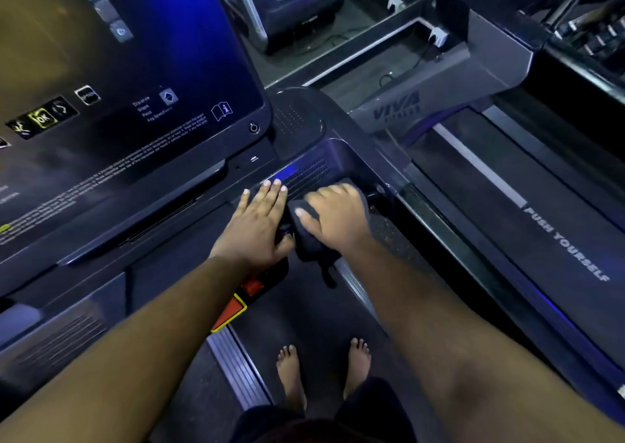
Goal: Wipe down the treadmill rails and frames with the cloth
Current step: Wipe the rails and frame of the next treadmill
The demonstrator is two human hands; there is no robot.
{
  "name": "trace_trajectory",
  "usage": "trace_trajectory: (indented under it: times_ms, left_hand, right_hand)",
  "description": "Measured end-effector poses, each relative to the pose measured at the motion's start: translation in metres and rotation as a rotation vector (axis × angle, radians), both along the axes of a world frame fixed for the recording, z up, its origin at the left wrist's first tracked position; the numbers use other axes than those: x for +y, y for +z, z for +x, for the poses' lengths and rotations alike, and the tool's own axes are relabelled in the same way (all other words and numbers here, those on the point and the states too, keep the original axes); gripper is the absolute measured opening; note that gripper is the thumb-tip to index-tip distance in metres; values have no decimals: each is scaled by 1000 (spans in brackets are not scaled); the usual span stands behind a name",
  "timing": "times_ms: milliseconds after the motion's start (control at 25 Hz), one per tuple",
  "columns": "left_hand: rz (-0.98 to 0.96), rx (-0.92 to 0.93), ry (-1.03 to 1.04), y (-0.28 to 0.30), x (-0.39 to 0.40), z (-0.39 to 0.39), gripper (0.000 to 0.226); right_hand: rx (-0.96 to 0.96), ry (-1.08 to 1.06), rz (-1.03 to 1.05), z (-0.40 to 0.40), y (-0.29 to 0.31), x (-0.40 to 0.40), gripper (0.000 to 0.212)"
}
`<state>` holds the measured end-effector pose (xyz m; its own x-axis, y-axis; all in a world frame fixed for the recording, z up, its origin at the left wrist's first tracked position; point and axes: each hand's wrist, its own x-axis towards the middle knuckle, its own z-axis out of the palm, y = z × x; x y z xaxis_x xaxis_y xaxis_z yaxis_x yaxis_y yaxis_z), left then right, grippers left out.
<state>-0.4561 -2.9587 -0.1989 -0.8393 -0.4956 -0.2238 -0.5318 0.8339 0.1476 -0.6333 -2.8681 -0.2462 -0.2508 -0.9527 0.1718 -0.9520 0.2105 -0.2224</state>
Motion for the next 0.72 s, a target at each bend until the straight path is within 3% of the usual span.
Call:
trace_trajectory:
  times_ms: [120,280,520,680,720]
  left_hand:
    - [36,42,10,1,0,0,101]
    - [100,40,59,3,0,0,120]
    - [257,66,113,9,-2,-3,165]
    - [310,52,127,16,-3,-1,175]
    - [314,49,123,17,-2,0,175]
  right_hand:
    - [91,-43,-43,-1,-23,30,60]
    - [-63,-83,259,-44,17,-17,52]
    - [24,9,-67,47,-2,21,46]
    - [-1,163,231,24,31,-36,43]
    - [-20,166,179,24,29,-32,42]
